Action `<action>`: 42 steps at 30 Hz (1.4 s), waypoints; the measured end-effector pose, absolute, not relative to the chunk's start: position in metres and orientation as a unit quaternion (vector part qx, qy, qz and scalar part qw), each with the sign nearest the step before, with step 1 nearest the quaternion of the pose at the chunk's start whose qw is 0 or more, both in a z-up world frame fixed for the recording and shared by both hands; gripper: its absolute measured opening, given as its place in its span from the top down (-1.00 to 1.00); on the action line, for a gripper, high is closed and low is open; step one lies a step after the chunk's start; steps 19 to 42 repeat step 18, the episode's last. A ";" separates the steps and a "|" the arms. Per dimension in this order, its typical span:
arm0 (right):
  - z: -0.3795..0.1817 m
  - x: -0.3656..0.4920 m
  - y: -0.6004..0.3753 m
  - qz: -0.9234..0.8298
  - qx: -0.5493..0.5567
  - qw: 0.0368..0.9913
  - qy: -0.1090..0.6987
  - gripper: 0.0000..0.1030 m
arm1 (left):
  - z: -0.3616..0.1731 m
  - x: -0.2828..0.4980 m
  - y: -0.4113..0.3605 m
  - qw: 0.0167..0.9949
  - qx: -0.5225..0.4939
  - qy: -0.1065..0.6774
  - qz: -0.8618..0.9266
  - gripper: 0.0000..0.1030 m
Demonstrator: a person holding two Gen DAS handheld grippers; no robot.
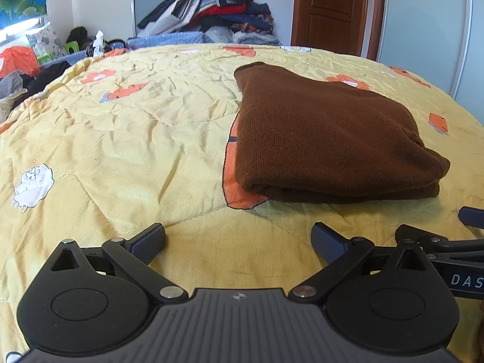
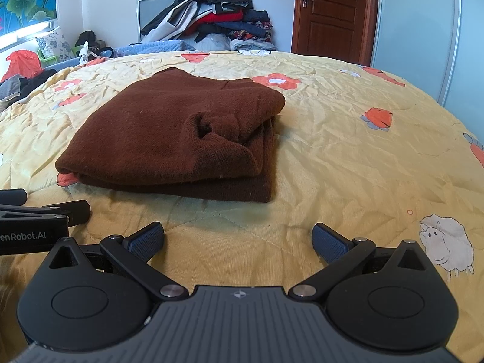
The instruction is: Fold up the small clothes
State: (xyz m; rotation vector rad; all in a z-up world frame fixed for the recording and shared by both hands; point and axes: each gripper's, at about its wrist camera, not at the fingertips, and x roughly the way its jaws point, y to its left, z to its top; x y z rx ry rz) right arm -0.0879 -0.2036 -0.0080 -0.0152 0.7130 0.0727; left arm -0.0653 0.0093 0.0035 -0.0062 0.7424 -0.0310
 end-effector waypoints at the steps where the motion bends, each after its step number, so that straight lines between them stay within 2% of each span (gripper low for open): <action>1: -0.007 -0.088 -0.204 0.035 -0.007 0.936 0.351 -1.00 | 0.005 -0.064 0.010 0.930 -0.007 0.366 -0.017 -1.00; 14: 0.013 -0.081 -0.201 0.032 0.005 0.934 0.355 -1.00 | 0.032 -0.074 0.014 0.946 -0.032 0.322 -0.020 -1.00; 18: 0.017 -0.081 -0.203 0.031 0.007 0.936 0.351 -1.00 | 0.036 -0.073 0.024 0.938 -0.062 0.338 -0.033 -1.00; 42: 0.017 -0.081 -0.203 0.031 0.007 0.936 0.351 -1.00 | 0.036 -0.073 0.024 0.938 -0.062 0.338 -0.033 -1.00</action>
